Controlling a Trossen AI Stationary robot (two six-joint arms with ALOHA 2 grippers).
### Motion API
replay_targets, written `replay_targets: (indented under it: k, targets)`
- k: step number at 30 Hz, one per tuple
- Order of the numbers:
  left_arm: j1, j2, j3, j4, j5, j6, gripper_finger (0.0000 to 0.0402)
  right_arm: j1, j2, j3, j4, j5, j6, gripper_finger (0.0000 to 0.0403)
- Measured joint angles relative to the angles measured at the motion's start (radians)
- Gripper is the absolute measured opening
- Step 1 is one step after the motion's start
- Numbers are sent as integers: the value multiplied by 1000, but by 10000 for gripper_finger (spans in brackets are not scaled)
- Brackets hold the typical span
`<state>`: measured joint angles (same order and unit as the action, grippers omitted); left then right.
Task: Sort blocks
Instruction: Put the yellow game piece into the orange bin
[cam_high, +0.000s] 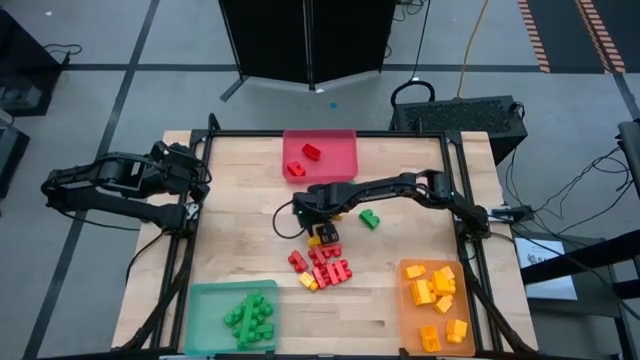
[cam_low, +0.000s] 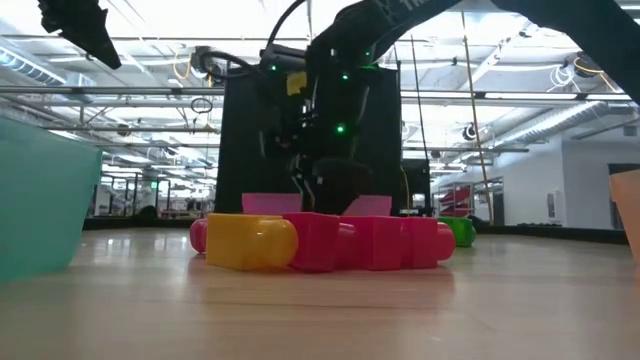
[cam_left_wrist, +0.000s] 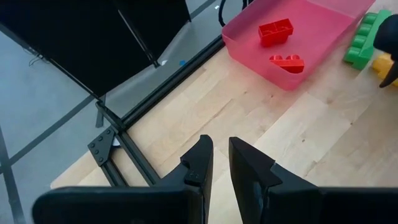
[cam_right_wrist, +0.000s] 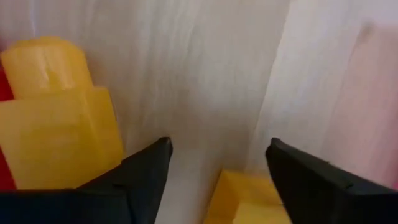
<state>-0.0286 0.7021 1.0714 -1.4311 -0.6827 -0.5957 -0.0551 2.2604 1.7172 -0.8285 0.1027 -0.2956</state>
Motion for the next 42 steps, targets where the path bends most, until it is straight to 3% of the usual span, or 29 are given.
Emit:
replay_targets:
  k: [6,13,15,19,21,27,34,42]
  targets:
    - [0,0,0,0,0,0,59,-4,0,-1,-90,-1,130,215]
    - [0,0,0,0,-1,-1,59,-3,-27,-8,-107,10,153,209]
    - [0,0,0,0,-1,-1,59,0,-54,-15,-137,60,137,212]
    - [0,0,0,0,-1,-2,59,10,-137,-8,-170,262,114,224]
    - [0,0,0,0,-1,-2,59,4,-169,-8,-243,298,137,229]
    - [0,0,0,0,-2,-4,59,-41,-203,-8,-383,203,220,232]
    - [0,0,0,0,-2,-18,59,-103,-201,-78,-307,32,194,232]
    - [0,0,0,0,-3,-20,59,-114,-202,-136,-221,21,149,233]
